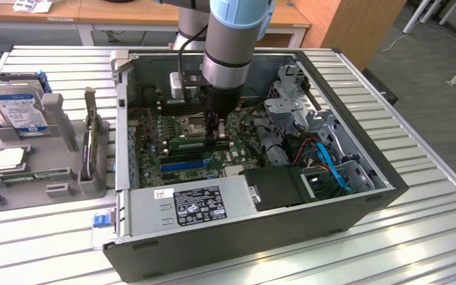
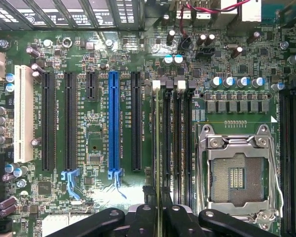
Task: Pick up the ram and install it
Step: 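Insert the ram into the slot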
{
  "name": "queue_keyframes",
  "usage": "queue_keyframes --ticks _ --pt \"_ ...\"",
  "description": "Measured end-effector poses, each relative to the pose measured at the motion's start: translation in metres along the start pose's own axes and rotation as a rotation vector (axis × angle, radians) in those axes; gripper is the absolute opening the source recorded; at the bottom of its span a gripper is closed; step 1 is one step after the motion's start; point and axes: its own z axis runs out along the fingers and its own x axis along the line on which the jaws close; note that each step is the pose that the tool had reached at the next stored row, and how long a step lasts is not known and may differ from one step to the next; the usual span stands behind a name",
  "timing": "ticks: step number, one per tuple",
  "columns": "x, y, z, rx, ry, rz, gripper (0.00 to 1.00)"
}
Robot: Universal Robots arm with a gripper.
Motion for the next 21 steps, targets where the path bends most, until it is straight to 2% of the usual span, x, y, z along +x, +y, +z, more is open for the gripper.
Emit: queue_keyframes --ticks 21 --pt "-0.0001 -0.0002 0.0007 0.0001 -0.0001 0.003 0.14"
